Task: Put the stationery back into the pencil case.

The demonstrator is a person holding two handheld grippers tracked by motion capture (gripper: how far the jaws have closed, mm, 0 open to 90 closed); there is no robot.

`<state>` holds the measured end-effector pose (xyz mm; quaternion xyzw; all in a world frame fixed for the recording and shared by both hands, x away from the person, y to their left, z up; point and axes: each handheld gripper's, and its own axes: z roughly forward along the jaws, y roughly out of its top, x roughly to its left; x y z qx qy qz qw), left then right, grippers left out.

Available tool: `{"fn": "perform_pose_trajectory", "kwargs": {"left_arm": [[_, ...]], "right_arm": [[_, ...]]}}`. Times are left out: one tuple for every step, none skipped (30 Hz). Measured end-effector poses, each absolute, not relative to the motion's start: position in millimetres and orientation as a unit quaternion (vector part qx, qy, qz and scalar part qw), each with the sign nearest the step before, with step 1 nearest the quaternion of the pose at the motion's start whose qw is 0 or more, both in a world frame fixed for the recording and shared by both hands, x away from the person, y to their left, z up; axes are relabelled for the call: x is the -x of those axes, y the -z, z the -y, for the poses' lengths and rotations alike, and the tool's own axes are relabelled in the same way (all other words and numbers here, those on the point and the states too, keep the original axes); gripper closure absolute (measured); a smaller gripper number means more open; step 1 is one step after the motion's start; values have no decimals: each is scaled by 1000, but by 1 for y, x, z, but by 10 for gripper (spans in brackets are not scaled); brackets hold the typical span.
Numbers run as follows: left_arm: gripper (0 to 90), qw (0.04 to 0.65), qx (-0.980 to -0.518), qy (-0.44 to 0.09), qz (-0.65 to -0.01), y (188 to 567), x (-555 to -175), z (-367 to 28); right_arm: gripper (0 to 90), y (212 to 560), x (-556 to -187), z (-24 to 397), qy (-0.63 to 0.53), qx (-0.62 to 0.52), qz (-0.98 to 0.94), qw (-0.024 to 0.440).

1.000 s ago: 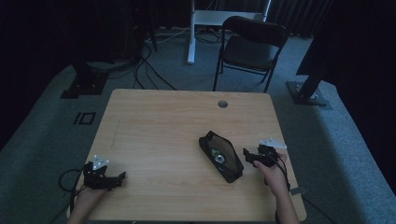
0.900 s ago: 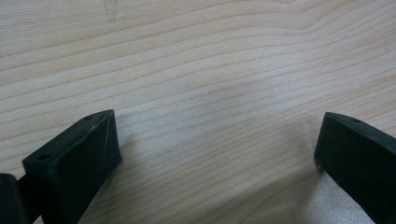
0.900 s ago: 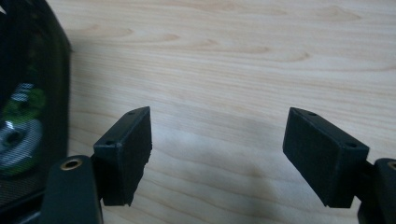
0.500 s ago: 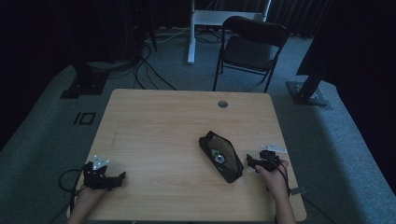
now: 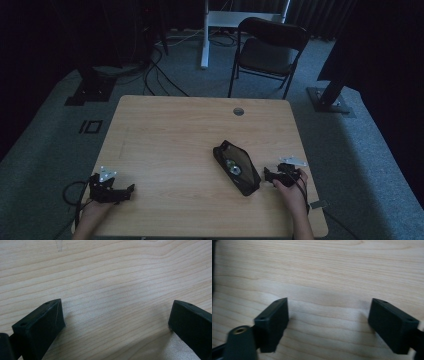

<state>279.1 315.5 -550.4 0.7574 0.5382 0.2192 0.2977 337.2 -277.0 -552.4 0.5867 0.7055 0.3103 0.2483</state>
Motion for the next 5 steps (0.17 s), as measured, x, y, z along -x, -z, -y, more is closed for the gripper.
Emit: {"fn": "perform_pose_trajectory", "kwargs": {"left_arm": [[2, 298, -757, -219, -538, 550, -279, -316], [2, 298, -757, -219, -538, 550, -279, -315], [1, 298, -757, -219, -538, 550, -279, -316], [2, 298, -757, -219, -538, 550, -279, -315], [2, 298, -757, -219, -538, 550, -279, -315]], "right_arm": [[138, 552, -337, 277, -310, -586, -706, 248], [137, 552, -337, 277, -310, -586, -707, 248], [137, 552, -337, 277, -310, -586, -707, 248], [136, 552, -337, 277, -309, -586, -707, 248], [136, 552, -337, 277, -310, -585, -707, 248]]}}
